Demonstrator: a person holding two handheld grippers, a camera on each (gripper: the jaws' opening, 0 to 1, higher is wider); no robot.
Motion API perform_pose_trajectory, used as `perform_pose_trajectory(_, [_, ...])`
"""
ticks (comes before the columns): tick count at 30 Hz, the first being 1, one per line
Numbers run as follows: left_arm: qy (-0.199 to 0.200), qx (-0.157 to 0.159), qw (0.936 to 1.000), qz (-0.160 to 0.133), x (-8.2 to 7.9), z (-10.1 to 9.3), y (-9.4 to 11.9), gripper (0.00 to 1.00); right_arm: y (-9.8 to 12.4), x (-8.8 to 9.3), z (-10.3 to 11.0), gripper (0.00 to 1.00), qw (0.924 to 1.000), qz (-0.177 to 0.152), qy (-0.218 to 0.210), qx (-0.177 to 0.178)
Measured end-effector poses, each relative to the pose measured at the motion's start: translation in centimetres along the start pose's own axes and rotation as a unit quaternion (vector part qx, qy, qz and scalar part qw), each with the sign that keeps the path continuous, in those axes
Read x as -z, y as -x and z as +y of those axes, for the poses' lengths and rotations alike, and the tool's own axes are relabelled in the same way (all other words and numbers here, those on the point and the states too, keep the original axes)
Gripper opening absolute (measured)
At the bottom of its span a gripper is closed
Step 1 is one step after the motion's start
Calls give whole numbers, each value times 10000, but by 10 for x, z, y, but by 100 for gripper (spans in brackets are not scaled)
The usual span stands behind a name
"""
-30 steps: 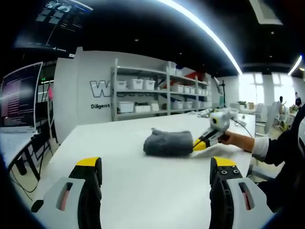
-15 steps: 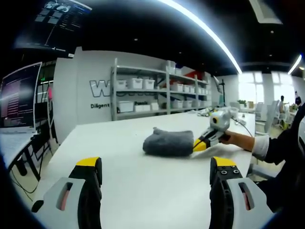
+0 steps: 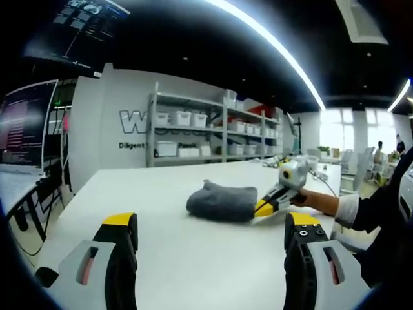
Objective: Open the folded towel by lifting each exposed corner and separating the folded layers until the towel lies flat within the target outline without major curled edges
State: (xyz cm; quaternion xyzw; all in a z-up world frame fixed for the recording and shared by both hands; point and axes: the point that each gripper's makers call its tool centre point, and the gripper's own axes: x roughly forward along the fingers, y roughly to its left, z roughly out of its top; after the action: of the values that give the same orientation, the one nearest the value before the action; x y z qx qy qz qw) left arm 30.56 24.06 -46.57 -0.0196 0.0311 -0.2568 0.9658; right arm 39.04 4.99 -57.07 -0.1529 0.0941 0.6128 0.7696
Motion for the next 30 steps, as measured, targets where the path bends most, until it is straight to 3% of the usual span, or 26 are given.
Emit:
perform_pose_trajectory(12, [175, 129, 9998, 6, 3, -4, -4, 94, -9, -1, 6, 0, 9999, -20, 115, -59])
perform_pose_trajectory(30, [135, 171, 9996, 173, 11, -6, -8, 94, -22, -8, 15, 0, 9998, -162, 24, -133])
